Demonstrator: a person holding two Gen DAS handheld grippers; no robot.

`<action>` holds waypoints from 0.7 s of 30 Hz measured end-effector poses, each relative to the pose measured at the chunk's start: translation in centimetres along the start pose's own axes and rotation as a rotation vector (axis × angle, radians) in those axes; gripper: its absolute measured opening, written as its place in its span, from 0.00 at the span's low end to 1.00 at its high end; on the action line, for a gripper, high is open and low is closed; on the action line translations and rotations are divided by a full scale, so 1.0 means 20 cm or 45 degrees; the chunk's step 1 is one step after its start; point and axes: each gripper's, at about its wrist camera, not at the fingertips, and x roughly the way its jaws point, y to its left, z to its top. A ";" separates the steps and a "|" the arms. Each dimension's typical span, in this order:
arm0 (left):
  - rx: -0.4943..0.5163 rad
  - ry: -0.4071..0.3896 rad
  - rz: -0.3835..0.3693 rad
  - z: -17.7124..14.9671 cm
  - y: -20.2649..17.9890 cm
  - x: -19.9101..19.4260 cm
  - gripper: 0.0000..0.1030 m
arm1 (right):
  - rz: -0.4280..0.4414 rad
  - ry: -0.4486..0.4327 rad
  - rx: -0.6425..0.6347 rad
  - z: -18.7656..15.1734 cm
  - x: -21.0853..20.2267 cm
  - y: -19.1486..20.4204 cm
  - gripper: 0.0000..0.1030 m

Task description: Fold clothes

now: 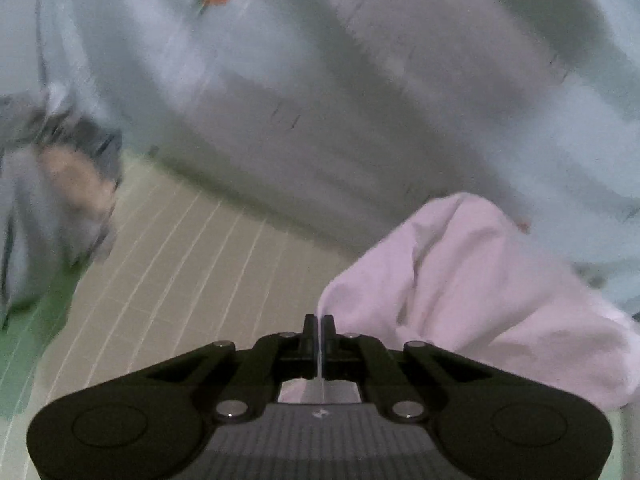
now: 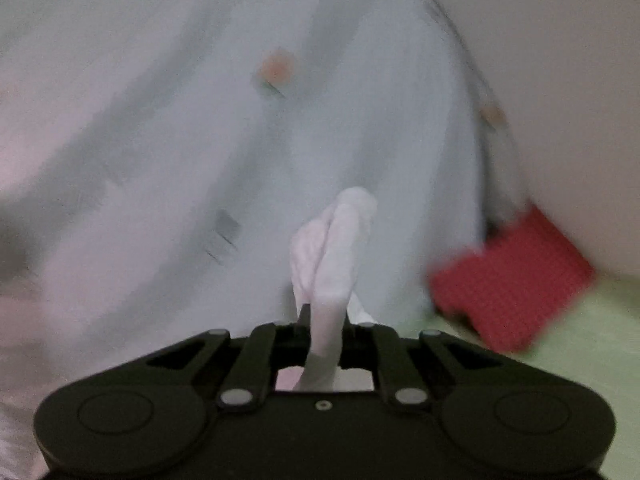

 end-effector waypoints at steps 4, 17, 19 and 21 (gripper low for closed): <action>-0.085 0.114 -0.005 -0.15 0.08 0.02 0.09 | -0.165 0.335 0.023 -0.27 0.11 -0.15 0.38; -0.029 0.073 -0.016 -0.05 0.05 0.14 0.83 | -0.172 0.627 0.249 -0.58 0.21 -0.16 0.83; 0.003 0.119 -0.016 -0.06 0.03 0.22 0.83 | -0.245 0.675 0.216 -0.62 0.24 -0.14 0.83; 0.027 0.168 -0.027 -0.07 0.01 0.30 0.83 | -0.292 0.714 0.213 -0.67 0.28 -0.16 0.83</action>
